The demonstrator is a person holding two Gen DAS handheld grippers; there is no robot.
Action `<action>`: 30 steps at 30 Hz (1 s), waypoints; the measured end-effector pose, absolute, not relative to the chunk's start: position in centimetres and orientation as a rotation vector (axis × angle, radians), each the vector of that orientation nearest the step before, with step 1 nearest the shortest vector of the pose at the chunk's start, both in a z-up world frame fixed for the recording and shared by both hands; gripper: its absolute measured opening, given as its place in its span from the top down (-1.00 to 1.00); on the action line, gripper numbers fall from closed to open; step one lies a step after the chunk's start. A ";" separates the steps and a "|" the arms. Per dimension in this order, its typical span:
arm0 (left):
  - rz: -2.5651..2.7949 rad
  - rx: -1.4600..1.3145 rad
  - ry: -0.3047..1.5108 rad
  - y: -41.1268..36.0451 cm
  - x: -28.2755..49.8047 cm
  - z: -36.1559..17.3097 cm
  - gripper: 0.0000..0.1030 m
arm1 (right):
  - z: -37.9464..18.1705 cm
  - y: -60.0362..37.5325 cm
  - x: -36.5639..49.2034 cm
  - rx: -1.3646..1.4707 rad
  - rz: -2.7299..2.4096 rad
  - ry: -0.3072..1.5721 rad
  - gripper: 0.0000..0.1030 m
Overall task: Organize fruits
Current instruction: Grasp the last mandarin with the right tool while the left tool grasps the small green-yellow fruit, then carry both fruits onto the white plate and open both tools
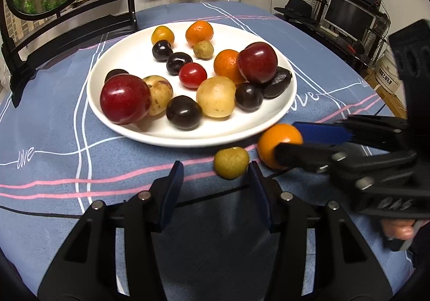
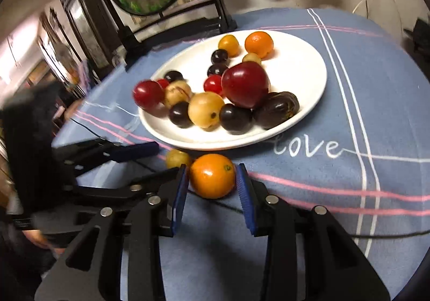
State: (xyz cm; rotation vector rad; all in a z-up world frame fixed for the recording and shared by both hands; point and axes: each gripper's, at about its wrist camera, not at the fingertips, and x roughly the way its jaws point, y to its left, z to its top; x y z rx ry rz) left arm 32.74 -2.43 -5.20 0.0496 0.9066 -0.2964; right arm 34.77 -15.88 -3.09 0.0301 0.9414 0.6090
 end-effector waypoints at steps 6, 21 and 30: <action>-0.311 0.048 0.907 -2.7 32.7 -5.4 0.10 | -2.5 -17.0 34.5 0.037 0.562 0.955 0.26; -0.285 0.067 0.905 -4.2 33.5 -5.5 0.45 | -0.3 -19.2 34.2 0.095 0.525 0.888 0.32; -0.291 0.059 0.900 -3.6 32.7 -5.5 0.45 | -1.2 -17.1 33.5 0.008 0.583 0.906 0.01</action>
